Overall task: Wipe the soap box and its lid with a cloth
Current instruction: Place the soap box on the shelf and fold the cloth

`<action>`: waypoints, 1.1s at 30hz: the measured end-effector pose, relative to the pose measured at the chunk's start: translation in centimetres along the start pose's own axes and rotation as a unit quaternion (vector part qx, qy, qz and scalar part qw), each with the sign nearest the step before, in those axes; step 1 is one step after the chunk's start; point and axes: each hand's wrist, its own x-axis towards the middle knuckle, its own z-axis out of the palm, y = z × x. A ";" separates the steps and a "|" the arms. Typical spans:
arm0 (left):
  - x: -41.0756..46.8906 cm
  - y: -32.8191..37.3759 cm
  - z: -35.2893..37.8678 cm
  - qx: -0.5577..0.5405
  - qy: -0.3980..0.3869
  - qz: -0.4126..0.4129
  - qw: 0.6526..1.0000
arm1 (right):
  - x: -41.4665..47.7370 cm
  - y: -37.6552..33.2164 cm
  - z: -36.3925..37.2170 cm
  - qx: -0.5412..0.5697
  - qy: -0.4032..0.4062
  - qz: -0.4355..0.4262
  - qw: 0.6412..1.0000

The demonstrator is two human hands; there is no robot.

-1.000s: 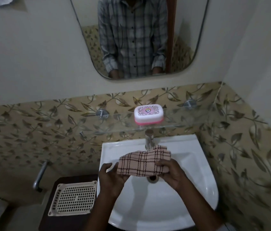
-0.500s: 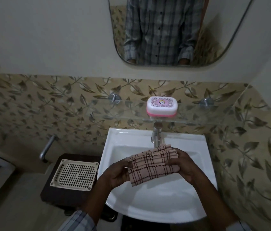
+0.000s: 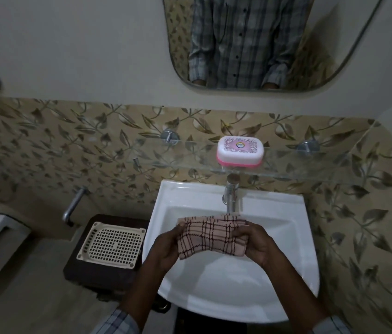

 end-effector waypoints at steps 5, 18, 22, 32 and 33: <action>-0.5 2.6 -3.7 -0.042 -0.012 -0.041 0.998 | 1.5 0.1 2.6 -0.030 -0.036 0.021 0.999; 2.8 8.1 -6.0 0.198 0.100 0.134 0.966 | 5.6 2.5 9.4 -0.031 0.098 -0.020 0.995; 3.5 10.2 -7.6 0.161 0.095 0.138 0.973 | 6.7 2.7 12.7 -0.021 0.105 0.019 0.994; 6.8 19.1 -23.5 0.256 0.193 0.177 0.931 | 17.0 9.9 27.0 -0.140 0.087 -0.067 0.984; 7.4 19.3 -25.0 0.276 0.208 0.181 0.921 | 18.0 11.3 28.4 -0.156 0.089 -0.067 0.981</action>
